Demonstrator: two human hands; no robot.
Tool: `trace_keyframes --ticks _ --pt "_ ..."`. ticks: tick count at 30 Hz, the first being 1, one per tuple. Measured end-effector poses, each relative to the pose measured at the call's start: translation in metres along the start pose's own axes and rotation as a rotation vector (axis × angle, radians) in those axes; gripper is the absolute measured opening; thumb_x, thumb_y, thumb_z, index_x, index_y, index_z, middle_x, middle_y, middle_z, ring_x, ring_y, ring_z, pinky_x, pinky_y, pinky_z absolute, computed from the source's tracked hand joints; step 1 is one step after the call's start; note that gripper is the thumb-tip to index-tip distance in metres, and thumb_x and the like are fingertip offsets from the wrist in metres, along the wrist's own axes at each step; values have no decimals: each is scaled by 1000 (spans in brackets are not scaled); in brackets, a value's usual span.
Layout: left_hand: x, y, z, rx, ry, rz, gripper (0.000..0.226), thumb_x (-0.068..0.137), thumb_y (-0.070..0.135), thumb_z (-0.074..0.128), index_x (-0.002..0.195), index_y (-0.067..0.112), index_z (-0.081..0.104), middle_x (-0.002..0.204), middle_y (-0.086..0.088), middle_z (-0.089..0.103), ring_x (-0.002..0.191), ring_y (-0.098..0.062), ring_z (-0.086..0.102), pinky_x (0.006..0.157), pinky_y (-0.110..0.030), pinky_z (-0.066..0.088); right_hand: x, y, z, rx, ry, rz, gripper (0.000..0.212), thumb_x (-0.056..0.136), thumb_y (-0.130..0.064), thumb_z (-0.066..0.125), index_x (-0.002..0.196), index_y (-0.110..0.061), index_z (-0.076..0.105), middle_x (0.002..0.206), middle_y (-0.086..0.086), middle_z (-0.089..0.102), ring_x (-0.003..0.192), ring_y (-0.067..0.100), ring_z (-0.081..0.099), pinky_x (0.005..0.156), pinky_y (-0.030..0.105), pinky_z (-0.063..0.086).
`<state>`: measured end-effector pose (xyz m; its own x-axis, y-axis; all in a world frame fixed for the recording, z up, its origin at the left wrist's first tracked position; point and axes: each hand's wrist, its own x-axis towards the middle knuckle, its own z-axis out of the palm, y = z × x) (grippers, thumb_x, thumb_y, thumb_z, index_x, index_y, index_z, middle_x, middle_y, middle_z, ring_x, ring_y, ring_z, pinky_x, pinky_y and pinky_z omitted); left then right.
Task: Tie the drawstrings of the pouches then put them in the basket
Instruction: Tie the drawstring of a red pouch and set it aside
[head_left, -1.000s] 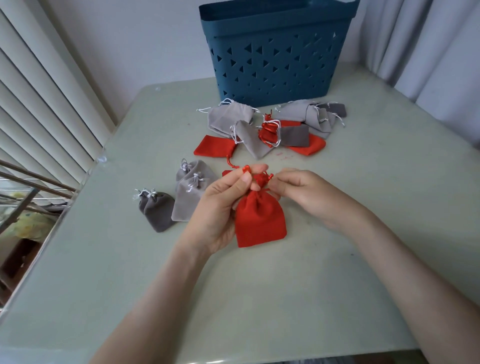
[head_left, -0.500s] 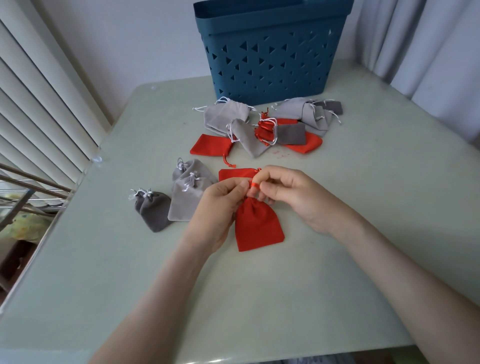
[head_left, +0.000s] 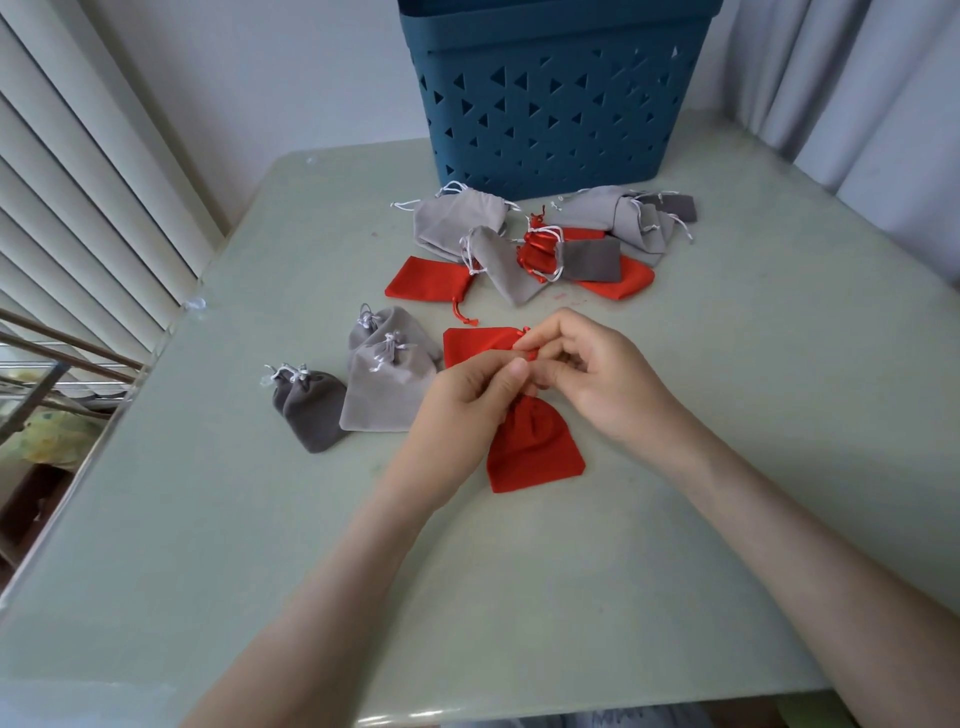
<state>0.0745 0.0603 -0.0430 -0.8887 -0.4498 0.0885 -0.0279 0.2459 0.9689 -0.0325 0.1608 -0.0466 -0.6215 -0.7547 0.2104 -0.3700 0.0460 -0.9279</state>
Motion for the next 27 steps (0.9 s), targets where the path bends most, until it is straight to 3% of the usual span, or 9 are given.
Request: trace_keyframes --ticks 3,6,11,14,19,24,27 --pt "1 -2 1 14 53 7 12 92 19 59 83 22 67 64 15 59 57 0 45 58 -20 36 -1 -1 2 -18 34 -26 26 86 2 62 85 -24 59 76 -3 66 71 2 63 76 23 51" --pt "3 -5 2 57 124 25 22 94 18 56 74 22 67 64 13 61 57 -3 47 58 -23 36 -3 0 5 -35 58 -50 22 86 0 64 84 -22 61 76 -5 69 72 3 67 75 20 52" --pt "5 -3 1 -3 167 6 29 96 16 52 71 24 65 60 14 60 51 -1 42 52 -17 35 -4 1 7 -59 99 -68 10 88 -1 60 93 -9 63 79 0 71 79 9 69 82 29 54" --pt "6 -1 0 -75 176 -18 30 97 15 51 71 21 66 59 12 59 49 0 41 50 -13 33 -5 0 7 -117 104 -110 9 91 -2 56 96 -5 63 86 4 72 83 6 66 81 21 51" --pt "6 0 0 -145 129 -66 30 97 14 50 72 15 65 52 12 55 47 -1 38 49 -12 31 -4 0 6 -245 128 -188 5 90 -3 59 93 -5 62 78 -16 63 79 -11 62 72 6 44" --pt "8 -2 -1 -220 127 -157 26 95 13 52 73 13 65 60 9 59 49 0 39 51 -13 33 -4 4 4 -417 132 -308 8 91 -9 52 89 -4 58 82 2 64 80 14 61 71 18 42" --pt "8 -4 0 -216 109 -170 21 94 12 55 74 12 64 64 6 60 52 -1 40 55 -15 35 -3 5 4 -453 146 -335 11 90 -8 47 88 -3 57 83 4 61 78 15 57 71 15 40"
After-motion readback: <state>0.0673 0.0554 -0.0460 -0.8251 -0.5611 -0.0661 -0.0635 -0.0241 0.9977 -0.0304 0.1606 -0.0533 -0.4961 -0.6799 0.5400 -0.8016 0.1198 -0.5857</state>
